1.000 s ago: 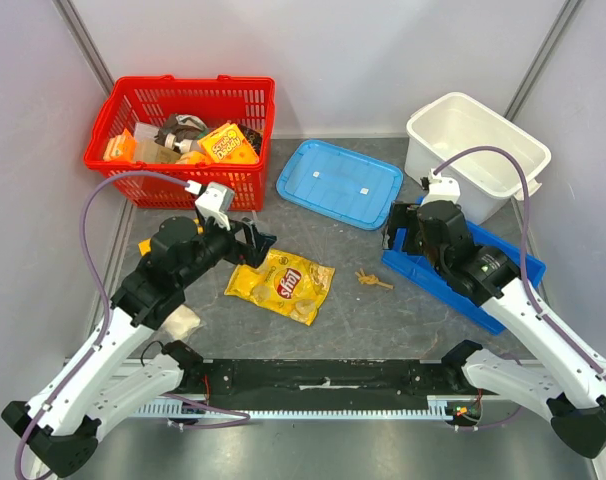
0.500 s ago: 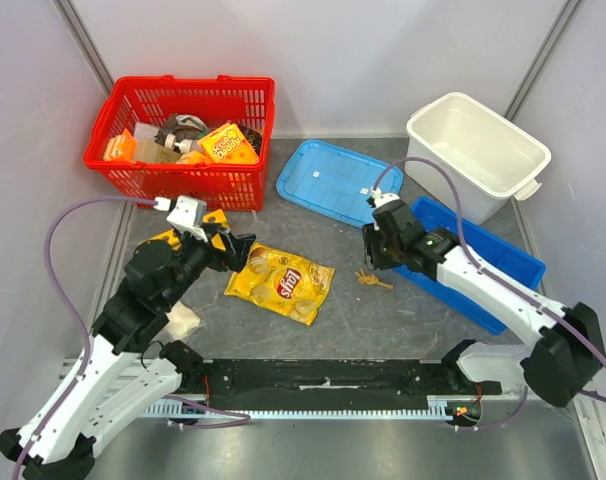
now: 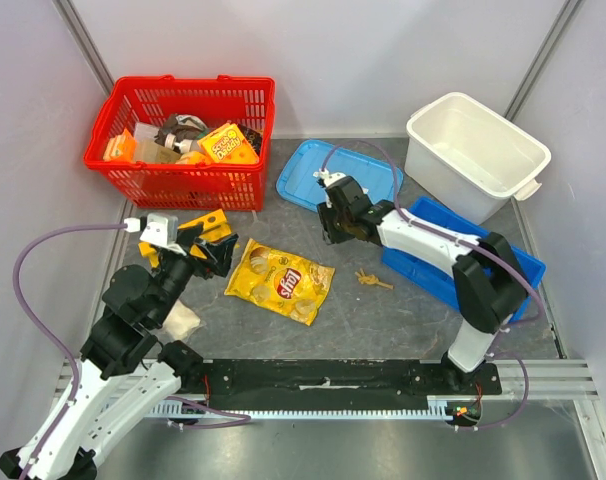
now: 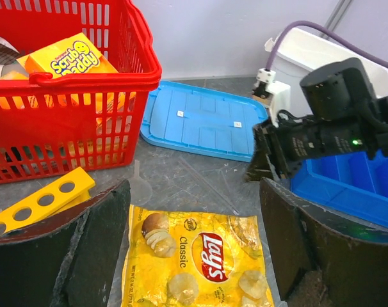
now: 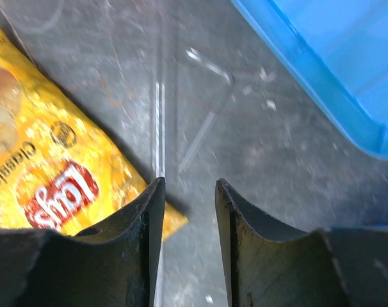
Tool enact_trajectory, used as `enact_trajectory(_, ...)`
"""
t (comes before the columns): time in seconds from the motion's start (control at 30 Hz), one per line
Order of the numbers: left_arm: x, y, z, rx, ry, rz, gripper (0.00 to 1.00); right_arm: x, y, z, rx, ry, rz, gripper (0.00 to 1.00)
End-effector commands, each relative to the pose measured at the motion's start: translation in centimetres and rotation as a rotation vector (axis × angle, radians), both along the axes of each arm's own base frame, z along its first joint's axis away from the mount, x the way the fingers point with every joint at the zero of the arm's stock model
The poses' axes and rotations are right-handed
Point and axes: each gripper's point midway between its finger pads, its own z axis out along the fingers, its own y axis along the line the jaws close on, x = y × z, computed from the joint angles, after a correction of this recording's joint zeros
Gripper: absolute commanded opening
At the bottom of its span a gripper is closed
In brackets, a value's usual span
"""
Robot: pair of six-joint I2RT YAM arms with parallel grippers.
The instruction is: Organize the chemistry lab equipment
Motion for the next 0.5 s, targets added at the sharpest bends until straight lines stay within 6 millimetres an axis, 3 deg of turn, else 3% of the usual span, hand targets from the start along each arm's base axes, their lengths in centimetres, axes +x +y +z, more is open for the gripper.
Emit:
enact_trajectory(0.0, 0.3, 0.6, 1.2, 0.001, -0.065, 0.032, 0.87, 4.2, 4.8, 1.9, 0.111, -0.106, 0.065, 0.43)
enact_trajectory(0.23, 0.3, 0.3, 0.9, 0.009, -0.049, 0.018, 0.87, 5.8, 8.1, -0.6, 0.105, -0.106, 0.108, 0.42)
enact_trajectory(0.47, 0.2, -0.1, 1.0, 0.008, -0.046, -0.004, 0.84, 5.7, 8.2, -2.8, 0.022, -0.098, 0.105, 0.42)
